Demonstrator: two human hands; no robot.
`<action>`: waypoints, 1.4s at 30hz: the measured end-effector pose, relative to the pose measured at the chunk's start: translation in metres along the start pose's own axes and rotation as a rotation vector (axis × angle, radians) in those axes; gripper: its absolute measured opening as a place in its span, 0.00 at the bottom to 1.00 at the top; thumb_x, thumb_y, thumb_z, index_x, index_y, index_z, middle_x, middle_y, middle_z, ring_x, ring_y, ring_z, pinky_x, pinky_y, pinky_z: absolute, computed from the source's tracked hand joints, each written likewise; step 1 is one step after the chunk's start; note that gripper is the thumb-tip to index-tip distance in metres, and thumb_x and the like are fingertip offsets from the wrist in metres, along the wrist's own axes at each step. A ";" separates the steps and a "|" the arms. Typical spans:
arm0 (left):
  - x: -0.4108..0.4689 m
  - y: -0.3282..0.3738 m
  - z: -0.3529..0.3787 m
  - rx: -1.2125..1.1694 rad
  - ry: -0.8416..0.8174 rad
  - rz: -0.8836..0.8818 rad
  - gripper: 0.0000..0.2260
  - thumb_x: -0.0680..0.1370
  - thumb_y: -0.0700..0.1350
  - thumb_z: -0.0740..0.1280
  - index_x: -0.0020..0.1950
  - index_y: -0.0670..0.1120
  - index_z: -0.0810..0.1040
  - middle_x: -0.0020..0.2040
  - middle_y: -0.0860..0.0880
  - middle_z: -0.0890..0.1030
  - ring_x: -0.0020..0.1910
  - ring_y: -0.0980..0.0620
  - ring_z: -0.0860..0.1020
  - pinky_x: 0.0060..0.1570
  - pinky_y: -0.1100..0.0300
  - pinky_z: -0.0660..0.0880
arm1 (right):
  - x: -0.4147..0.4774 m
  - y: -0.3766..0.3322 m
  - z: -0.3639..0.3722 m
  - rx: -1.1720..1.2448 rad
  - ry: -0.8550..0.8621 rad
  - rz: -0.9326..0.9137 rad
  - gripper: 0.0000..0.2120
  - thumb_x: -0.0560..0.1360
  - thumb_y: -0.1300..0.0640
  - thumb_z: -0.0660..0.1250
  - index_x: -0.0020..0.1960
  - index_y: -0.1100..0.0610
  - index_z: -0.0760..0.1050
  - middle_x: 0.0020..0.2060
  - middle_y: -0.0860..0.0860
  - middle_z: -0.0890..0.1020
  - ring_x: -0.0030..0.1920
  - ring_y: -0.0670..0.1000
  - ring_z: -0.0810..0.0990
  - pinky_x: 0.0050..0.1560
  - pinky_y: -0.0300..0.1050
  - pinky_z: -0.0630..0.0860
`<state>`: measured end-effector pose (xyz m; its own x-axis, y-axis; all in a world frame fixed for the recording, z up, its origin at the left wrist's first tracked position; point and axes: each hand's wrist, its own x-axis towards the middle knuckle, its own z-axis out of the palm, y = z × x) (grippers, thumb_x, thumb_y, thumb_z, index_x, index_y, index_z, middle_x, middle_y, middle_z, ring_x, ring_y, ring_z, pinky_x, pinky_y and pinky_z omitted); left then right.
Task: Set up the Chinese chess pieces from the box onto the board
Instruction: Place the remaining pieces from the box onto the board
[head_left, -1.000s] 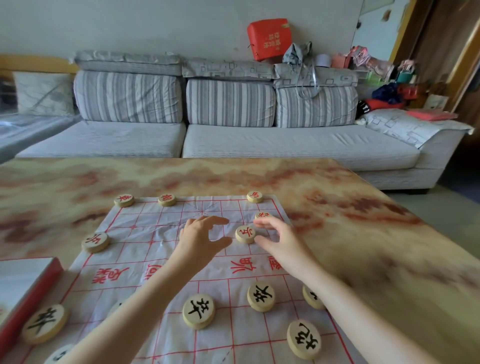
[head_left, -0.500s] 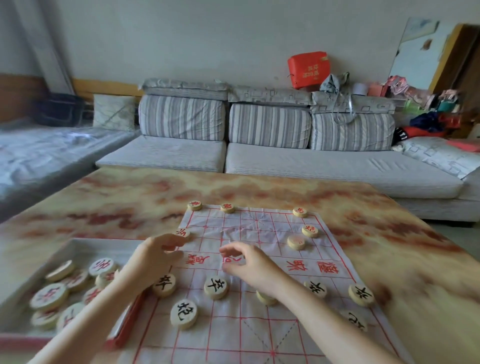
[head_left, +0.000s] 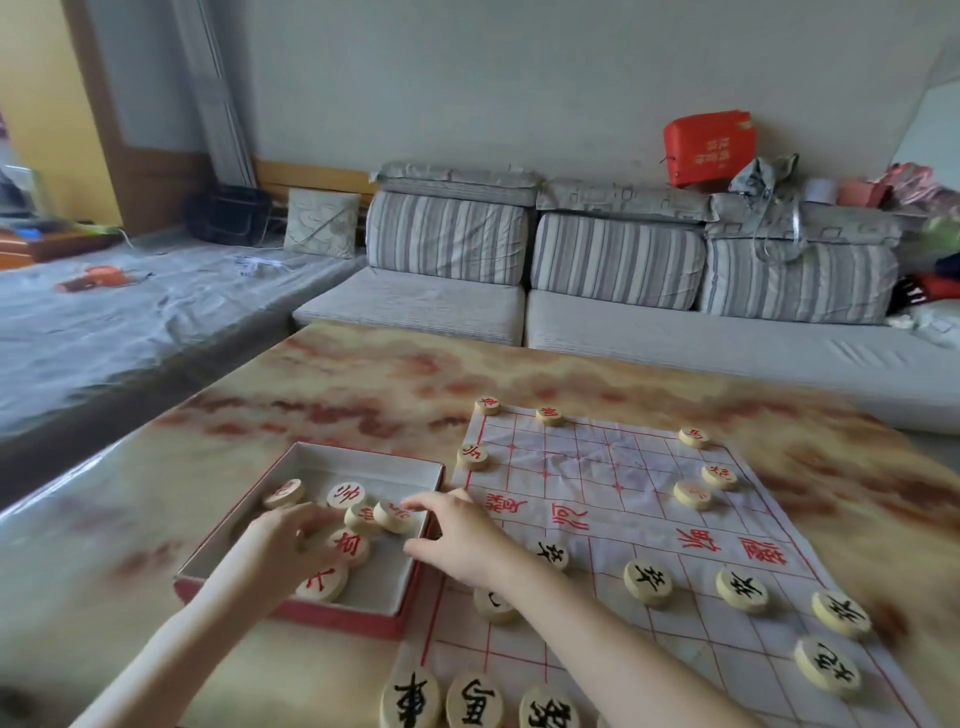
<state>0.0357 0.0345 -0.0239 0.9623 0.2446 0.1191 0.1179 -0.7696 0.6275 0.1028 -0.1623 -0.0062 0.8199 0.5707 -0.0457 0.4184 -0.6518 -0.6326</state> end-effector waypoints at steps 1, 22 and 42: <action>0.001 -0.003 0.003 0.054 0.006 0.034 0.17 0.65 0.48 0.75 0.53 0.50 0.81 0.47 0.50 0.82 0.50 0.46 0.79 0.51 0.56 0.73 | 0.005 -0.004 0.004 -0.024 0.004 0.008 0.25 0.75 0.52 0.64 0.71 0.48 0.64 0.66 0.56 0.65 0.68 0.55 0.65 0.67 0.44 0.61; 0.041 0.011 0.028 0.063 0.048 0.120 0.24 0.64 0.44 0.77 0.59 0.44 0.78 0.54 0.45 0.77 0.46 0.49 0.77 0.47 0.65 0.68 | 0.022 0.014 0.001 0.179 0.255 -0.020 0.25 0.68 0.53 0.73 0.62 0.53 0.72 0.58 0.50 0.76 0.60 0.49 0.72 0.62 0.43 0.68; 0.048 0.201 0.143 -0.234 -0.057 0.337 0.21 0.62 0.47 0.78 0.53 0.47 0.79 0.44 0.53 0.79 0.47 0.55 0.77 0.48 0.65 0.71 | -0.098 0.178 -0.135 0.310 0.513 0.250 0.26 0.69 0.60 0.73 0.64 0.53 0.69 0.55 0.48 0.75 0.47 0.39 0.74 0.42 0.26 0.69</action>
<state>0.1408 -0.1927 -0.0015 0.9504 -0.0360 0.3089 -0.2582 -0.6448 0.7194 0.1501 -0.4017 -0.0096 0.9925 0.0596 0.1064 0.1219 -0.5157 -0.8480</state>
